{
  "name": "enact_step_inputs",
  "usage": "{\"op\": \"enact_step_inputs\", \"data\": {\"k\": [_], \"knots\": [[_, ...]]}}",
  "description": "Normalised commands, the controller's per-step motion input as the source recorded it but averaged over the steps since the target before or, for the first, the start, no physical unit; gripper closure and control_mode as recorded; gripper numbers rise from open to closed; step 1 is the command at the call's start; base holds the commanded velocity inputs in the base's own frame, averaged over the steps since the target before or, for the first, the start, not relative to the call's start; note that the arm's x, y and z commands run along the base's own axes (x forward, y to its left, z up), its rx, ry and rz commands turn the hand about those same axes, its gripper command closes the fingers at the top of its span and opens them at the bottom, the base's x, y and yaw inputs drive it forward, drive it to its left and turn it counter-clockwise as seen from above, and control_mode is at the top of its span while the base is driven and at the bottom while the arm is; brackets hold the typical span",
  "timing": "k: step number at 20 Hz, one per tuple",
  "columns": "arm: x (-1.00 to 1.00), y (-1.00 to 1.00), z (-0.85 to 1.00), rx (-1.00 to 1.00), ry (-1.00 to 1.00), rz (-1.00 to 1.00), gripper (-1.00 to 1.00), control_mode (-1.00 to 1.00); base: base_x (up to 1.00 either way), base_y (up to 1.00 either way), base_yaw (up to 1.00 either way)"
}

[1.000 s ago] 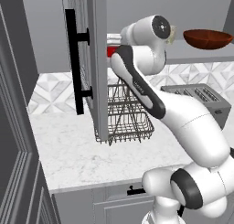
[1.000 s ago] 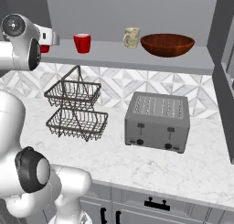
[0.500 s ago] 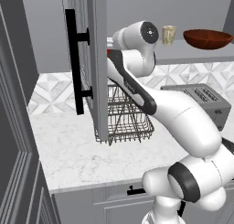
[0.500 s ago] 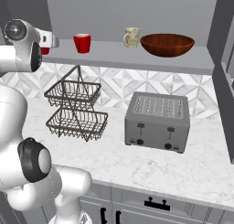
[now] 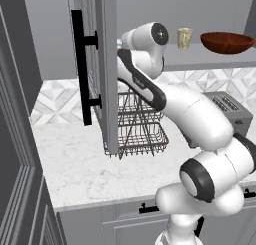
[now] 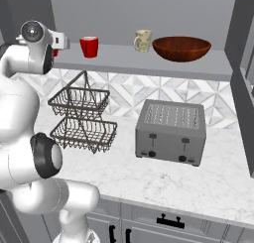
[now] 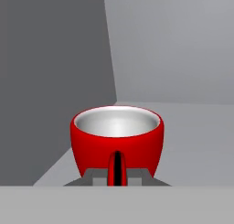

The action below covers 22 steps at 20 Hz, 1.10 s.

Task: Gather all objects into one cabinet and sort the glasses and bowls to opposite sides.

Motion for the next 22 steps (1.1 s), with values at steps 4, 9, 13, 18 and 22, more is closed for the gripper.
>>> {"op": "enact_step_inputs", "data": {"k": [4, 9, 13, 18, 22], "knots": [[0.28, 0.10, -0.21, 0.00, 0.00, 0.01, 1.00, -1.00, 0.00, 0.00, 0.00], [0.18, 0.12, -0.19, 0.00, 0.00, 0.00, 1.00, -1.00, 0.00, 0.00, 0.00], [0.41, 0.07, 0.00, 0.00, 0.00, 0.00, 1.00, -1.00, 0.00, 0.00, 0.00], [0.49, 0.01, 0.00, 0.00, 0.00, 0.00, 1.00, -1.00, 0.00, 0.00, 0.00], [0.35, 0.12, 0.00, 0.00, 0.00, 0.00, 1.00, -1.00, 0.00, 0.00, 0.00]]}}
